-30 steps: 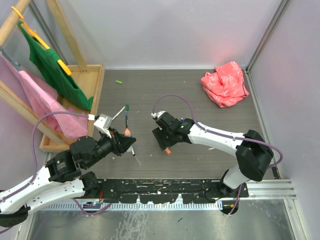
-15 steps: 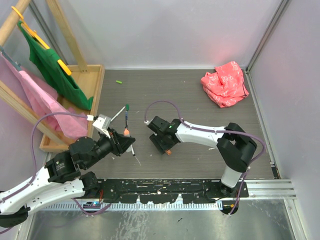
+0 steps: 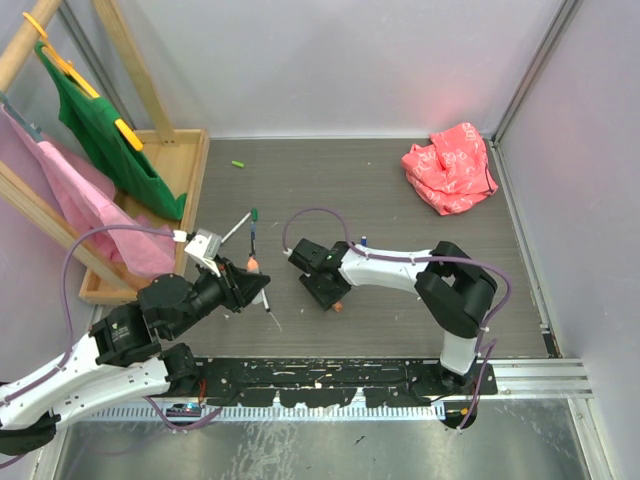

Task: Insert the pens into the pen caps
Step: Insert the pen cap onto the pen.

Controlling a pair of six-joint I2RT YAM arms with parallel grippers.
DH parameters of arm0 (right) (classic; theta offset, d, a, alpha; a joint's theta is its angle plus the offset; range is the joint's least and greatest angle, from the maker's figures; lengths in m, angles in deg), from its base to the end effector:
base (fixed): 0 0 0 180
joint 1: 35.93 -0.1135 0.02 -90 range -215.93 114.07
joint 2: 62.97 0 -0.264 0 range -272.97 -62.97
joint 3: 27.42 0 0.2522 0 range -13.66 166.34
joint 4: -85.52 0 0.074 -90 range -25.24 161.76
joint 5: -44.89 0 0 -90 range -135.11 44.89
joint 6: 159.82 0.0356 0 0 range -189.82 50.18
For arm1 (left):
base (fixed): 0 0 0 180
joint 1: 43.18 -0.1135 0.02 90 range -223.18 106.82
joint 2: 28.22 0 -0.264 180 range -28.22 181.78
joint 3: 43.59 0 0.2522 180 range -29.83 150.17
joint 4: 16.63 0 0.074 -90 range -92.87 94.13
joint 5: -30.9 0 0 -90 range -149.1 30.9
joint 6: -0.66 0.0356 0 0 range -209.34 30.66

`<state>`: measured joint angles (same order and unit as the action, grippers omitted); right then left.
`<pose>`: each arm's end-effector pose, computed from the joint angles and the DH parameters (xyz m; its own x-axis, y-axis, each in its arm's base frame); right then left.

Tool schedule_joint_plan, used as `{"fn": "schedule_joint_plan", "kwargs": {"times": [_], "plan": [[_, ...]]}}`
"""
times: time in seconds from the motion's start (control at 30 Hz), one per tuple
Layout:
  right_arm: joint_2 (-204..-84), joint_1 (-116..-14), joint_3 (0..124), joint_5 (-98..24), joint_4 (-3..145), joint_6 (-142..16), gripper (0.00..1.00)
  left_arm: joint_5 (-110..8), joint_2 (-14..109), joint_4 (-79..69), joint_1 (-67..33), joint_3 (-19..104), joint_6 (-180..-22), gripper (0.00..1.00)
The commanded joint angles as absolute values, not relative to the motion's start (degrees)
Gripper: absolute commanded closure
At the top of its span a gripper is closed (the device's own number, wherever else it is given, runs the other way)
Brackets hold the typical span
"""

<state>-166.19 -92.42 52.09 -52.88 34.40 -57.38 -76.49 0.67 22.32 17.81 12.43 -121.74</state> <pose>0.1917 0.2807 0.1636 -0.6941 -0.6617 -0.2836 -0.6729 0.7363 -0.0711 0.0670 -0.0989 0.3339 -0.4550 -0.2338 -0.8592 0.5316 0.7027 -0.4728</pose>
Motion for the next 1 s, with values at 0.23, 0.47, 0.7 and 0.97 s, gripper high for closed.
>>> {"fn": "schedule_joint_plan", "kwargs": {"times": [0.23, 0.47, 0.7, 0.97], "plan": [[-167.73, -93.06, 54.58, -56.68, 33.13, -57.68, 0.72, -77.9, -0.61, 21.04, 17.55, 12.28, -122.03, 1.0], [-163.78, -93.04, 54.04, -57.09, 33.27, -56.59, 0.88, -78.12, -1.22, 21.29, 17.57, 12.36, -121.95, 1.0], [-149.57, -92.06, 52.04, -53.96, 37.35, -54.64, 1.0, -75.09, -1.71, 19.3, 17.55, 12.3, -120.64, 1.0], [-127.27, -89.94, 48.82, -48.9, 51.5, -53.98, 1.0, -66.7, 0.24, 16.87, 17.59, 14.7, -117.02, 1.0]]}}
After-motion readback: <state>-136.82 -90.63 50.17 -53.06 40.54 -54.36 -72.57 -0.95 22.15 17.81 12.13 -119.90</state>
